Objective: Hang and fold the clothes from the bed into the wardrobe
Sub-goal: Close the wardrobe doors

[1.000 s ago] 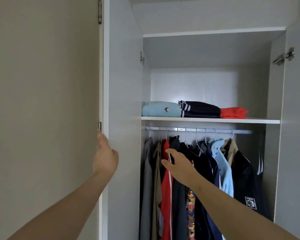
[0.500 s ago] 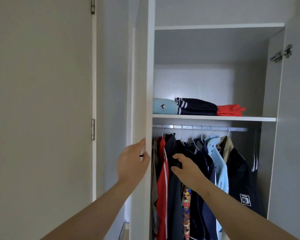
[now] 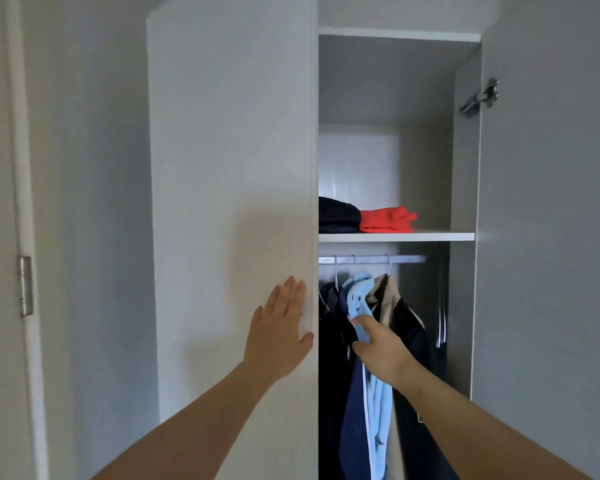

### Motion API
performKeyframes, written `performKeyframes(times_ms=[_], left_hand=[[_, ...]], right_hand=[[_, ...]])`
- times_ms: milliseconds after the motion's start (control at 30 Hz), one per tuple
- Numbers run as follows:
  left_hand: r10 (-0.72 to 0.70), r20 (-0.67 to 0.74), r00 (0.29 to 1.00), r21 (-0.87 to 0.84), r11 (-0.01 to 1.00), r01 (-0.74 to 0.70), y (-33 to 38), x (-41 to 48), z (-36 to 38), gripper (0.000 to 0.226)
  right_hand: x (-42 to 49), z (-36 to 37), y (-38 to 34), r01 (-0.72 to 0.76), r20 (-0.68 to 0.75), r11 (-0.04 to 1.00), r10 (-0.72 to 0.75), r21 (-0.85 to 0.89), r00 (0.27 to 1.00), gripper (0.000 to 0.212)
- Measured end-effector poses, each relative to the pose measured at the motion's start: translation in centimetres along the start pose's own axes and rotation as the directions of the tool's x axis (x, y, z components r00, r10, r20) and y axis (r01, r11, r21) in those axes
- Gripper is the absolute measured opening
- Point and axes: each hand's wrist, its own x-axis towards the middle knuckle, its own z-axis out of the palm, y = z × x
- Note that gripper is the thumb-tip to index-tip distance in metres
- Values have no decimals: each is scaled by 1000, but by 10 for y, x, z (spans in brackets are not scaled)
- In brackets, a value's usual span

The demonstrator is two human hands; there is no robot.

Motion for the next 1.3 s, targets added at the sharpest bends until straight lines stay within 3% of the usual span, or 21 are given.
performKeyframes(times_ms=[233,633,900,1100,1300], left_hand=[[-147,214,966,40,989,141,14,88,68,97],[-208,134,969,210,961,178,20,142,103,91],[47,-140,989,-127,990,-65,91,155,52,67],[241,-281,929,-356,873,-334,174,155,16,52],[329,-292,898,-490,755,-435,246,145,8,49]], right_hand=[[65,-41,57,-19,12,1000,19,-15,1000,44],[124,-51,95,3,30,997,-5,76,1000,41],[93,-116,63,49,-194,997,-37,57,980,34],[31,-184,60,-40,-446,997,4,-73,895,35],[-36,-240,67,-214,-634,959,49,-185,771,28]])
